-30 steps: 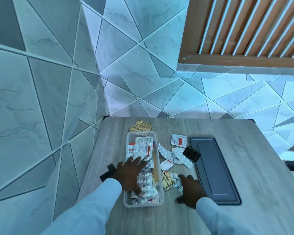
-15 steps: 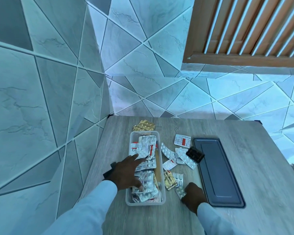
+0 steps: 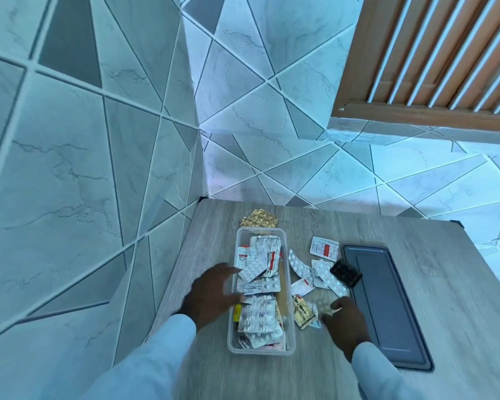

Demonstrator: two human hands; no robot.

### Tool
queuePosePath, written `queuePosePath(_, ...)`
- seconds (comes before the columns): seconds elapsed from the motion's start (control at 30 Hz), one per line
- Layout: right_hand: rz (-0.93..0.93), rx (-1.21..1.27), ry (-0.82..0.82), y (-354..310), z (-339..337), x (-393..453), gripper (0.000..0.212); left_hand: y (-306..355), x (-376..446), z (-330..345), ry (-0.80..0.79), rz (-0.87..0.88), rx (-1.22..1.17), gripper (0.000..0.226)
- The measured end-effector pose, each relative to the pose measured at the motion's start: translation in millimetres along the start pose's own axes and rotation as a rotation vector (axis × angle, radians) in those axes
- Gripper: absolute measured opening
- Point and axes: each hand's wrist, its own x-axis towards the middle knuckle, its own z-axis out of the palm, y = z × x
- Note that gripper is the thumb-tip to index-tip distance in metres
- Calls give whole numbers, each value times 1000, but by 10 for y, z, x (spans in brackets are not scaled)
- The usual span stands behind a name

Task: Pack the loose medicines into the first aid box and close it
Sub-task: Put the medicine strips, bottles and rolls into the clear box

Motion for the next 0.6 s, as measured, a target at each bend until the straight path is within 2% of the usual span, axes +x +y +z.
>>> queuePosePath(0.07,-20,160,-8,-233,-34,-65,26,-199,16,-68,65,-102,-75,59)
queuePosePath(0.13,-53,253,-109,-493,17,-171,29,-392,37,-90,86,-196,-118,54)
queuePosePath(0.23,-81,256,-244,-759,205,-309,32,-602,88,-67,60,-297,-111,55)
queuePosePath(0.37,-105,196,-214,-827,296,-310,31,-764,139,-11,-50,-377,-103,73)
queuePosePath(0.47,-43,160,-170,-703,197,-129,29,-842,213,110,-156,-374,0,85)
queuePosePath(0.53,-21,60,-121,-540,129,44,33,-908,302,258,-154,-377,113,76)
queuePosePath(0.6,-23,-90,-79,-360,65,227,39,-957,401,398,-97,-420,134,53)
